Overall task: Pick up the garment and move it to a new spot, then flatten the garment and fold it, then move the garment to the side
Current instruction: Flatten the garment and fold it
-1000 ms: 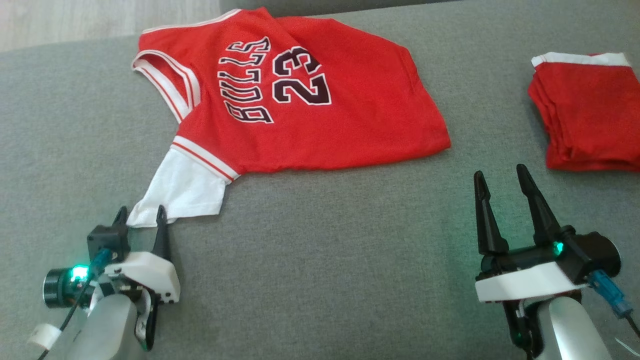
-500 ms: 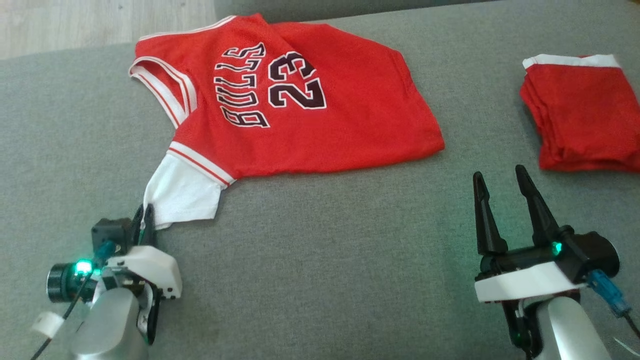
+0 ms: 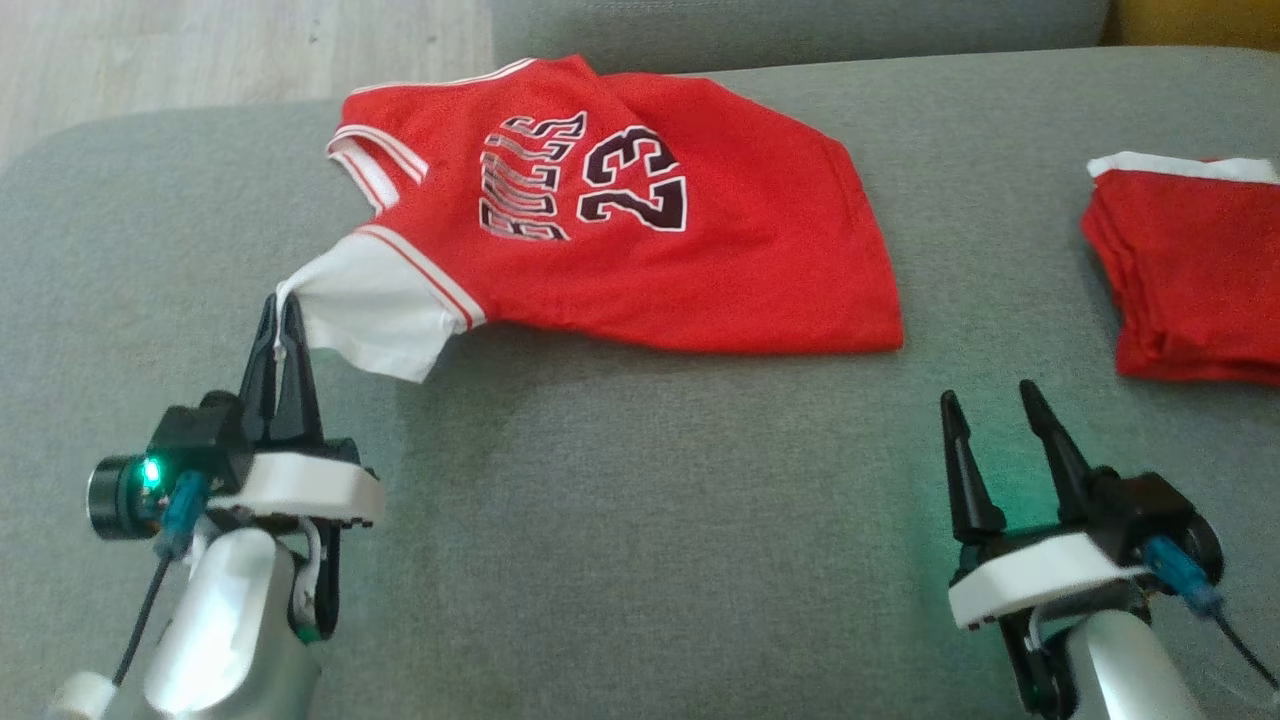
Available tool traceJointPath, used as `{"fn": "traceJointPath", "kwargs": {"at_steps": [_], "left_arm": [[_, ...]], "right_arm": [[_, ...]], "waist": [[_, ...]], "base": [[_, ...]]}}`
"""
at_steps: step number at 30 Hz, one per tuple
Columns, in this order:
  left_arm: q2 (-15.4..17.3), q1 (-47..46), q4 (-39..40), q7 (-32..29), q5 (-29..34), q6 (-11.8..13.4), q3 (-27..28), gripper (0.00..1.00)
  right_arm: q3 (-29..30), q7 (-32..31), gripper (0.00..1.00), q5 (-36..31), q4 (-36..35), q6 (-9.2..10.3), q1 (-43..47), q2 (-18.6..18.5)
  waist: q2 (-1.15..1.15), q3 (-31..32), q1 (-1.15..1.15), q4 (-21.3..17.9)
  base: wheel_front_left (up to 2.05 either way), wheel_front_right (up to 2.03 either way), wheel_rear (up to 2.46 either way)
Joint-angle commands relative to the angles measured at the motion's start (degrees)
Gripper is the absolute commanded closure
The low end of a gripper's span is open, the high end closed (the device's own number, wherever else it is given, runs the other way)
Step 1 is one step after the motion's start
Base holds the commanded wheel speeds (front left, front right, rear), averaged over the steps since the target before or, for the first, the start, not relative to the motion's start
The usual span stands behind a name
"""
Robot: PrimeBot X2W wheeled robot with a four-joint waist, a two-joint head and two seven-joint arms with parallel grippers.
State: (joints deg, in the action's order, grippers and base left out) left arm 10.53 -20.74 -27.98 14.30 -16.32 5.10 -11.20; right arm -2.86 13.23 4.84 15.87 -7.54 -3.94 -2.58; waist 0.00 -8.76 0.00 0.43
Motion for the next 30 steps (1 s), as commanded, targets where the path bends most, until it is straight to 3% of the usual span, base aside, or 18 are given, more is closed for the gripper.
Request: {"fn": "traceJointPath", "kwargs": {"at_steps": [1,13,25,26,27,30], "left_arm": [[1.06,-0.18,3.46,0.67,0.77,0.25,2.55,1.0],[-1.02,1.86,9.26,0.69,3.63,-1.41,2.48,1.0],[-2.57,1.33,8.93,0.7,6.55,-2.85,1.27,1.0],[-2.65,1.32,8.85,0.7,6.74,-2.92,1.24,1.0],[-2.62,1.31,8.64,0.7,7.02,-2.97,1.16,1.0],[-2.36,1.36,7.93,0.7,7.57,-2.96,1.35,1.0]], "right_arm": [[-1.5,-0.79,0.0,0.24,-0.65,0.05,-3.07,-0.3],[-1.64,-7.86,0.0,8.07,15.82,0.05,-14.95,-0.3],[-4.33,-6.96,0.0,13.68,34.24,0.05,-25.38,-0.3],[-4.7,-6.59,0.53,13.95,35.36,0.05,-25.92,-0.3],[-5.12,-5.94,0.97,14.22,36.19,0.05,-26.4,-0.3],[-6.12,-4.45,1.0,15.17,38.72,0.05,-27.64,-0.3]], "waist": [[0.0,-0.14,0.0,0.59],[0.0,-2.5,0.0,3.05],[0.0,-3.67,0.0,5.02],[0.0,-3.66,0.0,5.11],[0.0,-3.63,0.0,5.15],[0.0,-3.3,0.0,4.99]], "base": [[0.0,0.0,0.0],[0.0,0.0,0.0],[0.0,0.0,0.0],[0.0,0.0,0.0],[0.0,0.0,0.0],[0.0,0.0,0.0]]}}
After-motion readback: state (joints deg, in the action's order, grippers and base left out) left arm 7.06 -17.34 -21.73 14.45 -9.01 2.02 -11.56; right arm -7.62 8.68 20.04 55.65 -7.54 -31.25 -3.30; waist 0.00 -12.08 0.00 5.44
